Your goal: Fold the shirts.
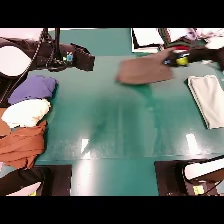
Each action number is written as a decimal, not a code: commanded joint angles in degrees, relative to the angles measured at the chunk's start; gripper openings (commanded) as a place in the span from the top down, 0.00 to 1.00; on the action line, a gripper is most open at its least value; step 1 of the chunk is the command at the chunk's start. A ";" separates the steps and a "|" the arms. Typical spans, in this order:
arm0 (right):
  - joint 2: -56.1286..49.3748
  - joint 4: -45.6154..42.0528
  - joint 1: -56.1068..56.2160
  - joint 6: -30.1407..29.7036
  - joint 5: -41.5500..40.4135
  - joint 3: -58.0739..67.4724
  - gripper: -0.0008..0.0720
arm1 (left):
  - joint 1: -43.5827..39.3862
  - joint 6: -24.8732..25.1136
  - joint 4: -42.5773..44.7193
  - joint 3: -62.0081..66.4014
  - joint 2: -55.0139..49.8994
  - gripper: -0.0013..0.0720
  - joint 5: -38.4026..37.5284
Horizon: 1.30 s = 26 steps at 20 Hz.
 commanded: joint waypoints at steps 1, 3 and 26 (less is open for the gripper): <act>3.37 -2.58 -14.73 0.52 -1.49 0.13 0.97 | -0.72 -0.31 -1.90 0.02 -0.02 0.95 2.36; 3.13 -2.51 -19.89 0.52 -1.64 0.11 0.97 | -0.72 -0.31 -1.88 0.02 -0.04 0.95 2.23; 6.38 -11.61 -29.11 2.54 15.34 16.65 0.97 | -0.72 -0.09 -2.03 0.02 -0.09 0.95 -1.03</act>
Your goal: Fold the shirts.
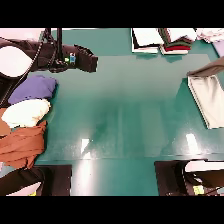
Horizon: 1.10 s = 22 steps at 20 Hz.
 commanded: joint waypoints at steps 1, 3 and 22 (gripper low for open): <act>0.59 -3.82 -2.73 0.20 6.51 0.20 0.97 | -0.04 0.15 0.02 0.02 -0.02 0.95 -0.26; 1.75 -4.31 -4.50 0.22 7.23 -2.99 0.97 | -0.04 0.39 0.07 0.00 -0.02 0.95 -0.61; 23.34 10.75 3.87 0.20 -0.17 -32.61 0.20 | -0.04 0.57 0.07 0.02 0.00 0.94 -1.01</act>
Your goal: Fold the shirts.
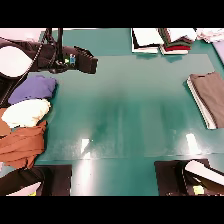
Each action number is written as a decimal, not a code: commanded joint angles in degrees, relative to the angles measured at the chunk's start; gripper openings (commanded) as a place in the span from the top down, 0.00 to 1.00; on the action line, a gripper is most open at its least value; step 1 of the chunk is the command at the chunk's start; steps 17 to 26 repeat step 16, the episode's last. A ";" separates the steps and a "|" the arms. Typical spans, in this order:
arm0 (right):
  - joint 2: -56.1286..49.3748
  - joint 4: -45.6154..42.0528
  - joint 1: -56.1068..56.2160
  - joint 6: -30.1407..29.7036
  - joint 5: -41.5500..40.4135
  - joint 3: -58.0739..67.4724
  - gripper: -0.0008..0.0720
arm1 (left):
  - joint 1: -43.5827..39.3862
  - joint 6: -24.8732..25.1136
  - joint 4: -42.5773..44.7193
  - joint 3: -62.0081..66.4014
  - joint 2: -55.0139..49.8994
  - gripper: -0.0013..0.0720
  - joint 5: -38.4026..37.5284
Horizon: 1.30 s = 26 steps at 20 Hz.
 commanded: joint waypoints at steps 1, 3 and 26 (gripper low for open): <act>4.61 8.31 14.25 -0.04 -4.94 -0.37 0.20 | -0.04 -0.02 0.02 0.02 0.00 0.94 -0.02; 5.75 8.00 25.14 -0.07 -6.58 -0.37 0.20 | -0.04 -0.02 0.02 0.02 0.00 0.95 -0.04; 5.75 7.98 55.36 -2.36 -11.93 -0.37 0.97 | -0.04 -0.02 0.00 0.02 0.00 0.94 0.35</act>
